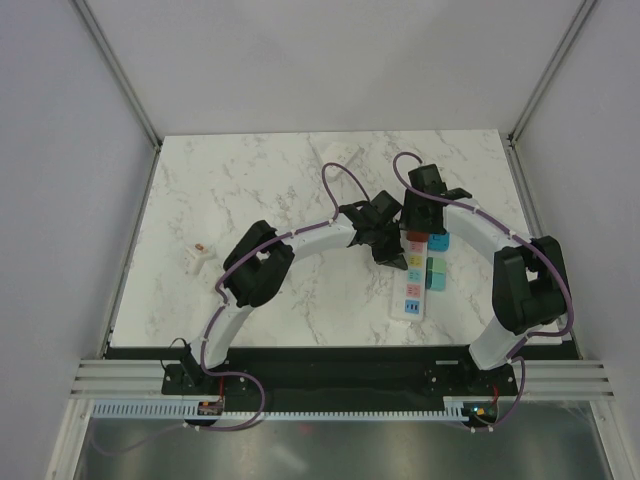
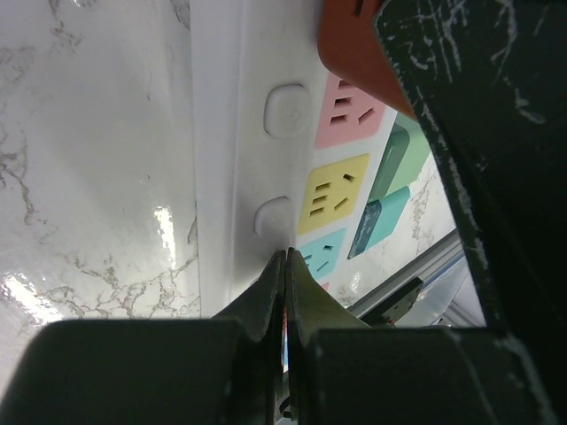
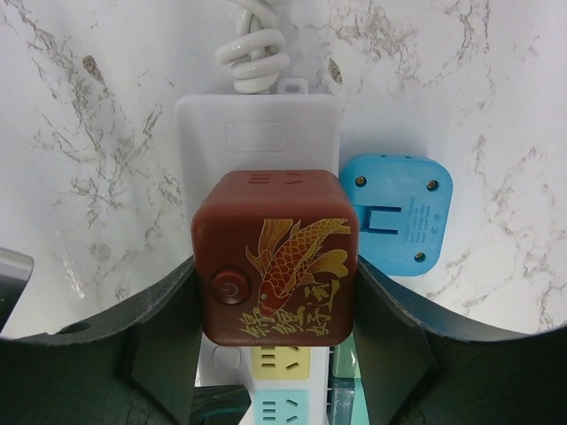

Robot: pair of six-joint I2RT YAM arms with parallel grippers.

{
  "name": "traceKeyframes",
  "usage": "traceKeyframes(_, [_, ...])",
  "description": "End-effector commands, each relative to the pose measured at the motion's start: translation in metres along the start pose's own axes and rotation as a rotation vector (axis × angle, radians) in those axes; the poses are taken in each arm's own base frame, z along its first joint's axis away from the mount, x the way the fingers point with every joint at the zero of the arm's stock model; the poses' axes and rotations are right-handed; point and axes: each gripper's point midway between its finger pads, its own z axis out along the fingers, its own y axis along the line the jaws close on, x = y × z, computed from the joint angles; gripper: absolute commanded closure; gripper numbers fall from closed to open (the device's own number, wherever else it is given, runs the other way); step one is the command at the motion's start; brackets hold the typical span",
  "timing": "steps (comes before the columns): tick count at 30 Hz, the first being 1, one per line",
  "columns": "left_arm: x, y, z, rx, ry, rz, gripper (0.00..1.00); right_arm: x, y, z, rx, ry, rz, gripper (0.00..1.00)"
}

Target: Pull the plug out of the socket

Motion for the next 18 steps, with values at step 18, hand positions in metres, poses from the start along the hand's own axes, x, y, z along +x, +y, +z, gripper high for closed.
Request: traceKeyframes(18, [0.01, 0.062, 0.029, -0.217, 0.002, -0.005, 0.98, -0.038, 0.003, -0.031, -0.009, -0.135, -0.011, 1.0])
